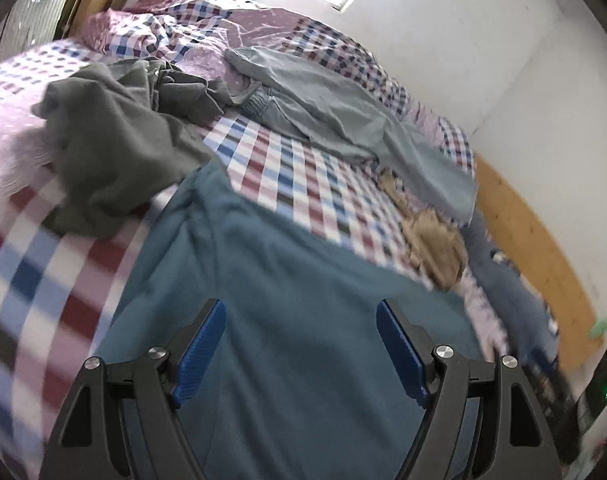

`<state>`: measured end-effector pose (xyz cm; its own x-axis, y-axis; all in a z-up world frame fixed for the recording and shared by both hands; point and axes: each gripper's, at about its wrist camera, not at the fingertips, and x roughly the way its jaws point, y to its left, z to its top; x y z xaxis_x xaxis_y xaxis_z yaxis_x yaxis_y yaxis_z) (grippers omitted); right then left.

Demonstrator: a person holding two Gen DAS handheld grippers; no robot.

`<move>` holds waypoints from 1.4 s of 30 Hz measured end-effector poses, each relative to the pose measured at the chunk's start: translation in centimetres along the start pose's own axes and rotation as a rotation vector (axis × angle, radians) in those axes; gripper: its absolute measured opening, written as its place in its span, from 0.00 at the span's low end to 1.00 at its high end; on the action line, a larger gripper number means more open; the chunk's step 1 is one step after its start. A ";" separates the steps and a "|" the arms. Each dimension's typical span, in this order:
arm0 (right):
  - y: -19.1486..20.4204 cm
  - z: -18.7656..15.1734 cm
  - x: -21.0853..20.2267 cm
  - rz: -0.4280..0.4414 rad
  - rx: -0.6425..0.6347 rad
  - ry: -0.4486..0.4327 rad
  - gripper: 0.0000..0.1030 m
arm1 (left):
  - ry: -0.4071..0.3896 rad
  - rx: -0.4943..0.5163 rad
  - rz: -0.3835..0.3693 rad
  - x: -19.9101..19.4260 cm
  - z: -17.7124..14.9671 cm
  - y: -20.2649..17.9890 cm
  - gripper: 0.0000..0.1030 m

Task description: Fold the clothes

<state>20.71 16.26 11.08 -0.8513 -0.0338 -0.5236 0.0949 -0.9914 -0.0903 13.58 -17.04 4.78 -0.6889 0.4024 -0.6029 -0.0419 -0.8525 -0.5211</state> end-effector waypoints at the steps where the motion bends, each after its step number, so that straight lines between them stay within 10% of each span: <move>1: 0.3 -0.1 -0.1 0.015 0.013 -0.001 0.88 | 0.003 -0.002 0.017 -0.6 -0.7 0.2 0.79; 17: 7.2 -1.4 0.5 0.216 -0.084 -0.033 0.88 | -0.028 -0.435 0.192 -8.5 -9.1 9.0 0.79; 24: 6.9 -1.5 1.6 0.242 -0.004 0.003 0.88 | -0.005 -0.472 0.292 -8.3 -11.0 9.4 0.79; 42: 6.5 -1.5 2.2 0.328 0.061 0.034 0.88 | 0.045 -0.531 0.266 -7.0 -12.5 9.9 0.84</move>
<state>20.24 9.95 8.04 -0.7627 -0.3487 -0.5447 0.3289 -0.9343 0.1376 27.09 -24.12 -3.70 -0.5943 0.2213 -0.7732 0.5037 -0.6470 -0.5724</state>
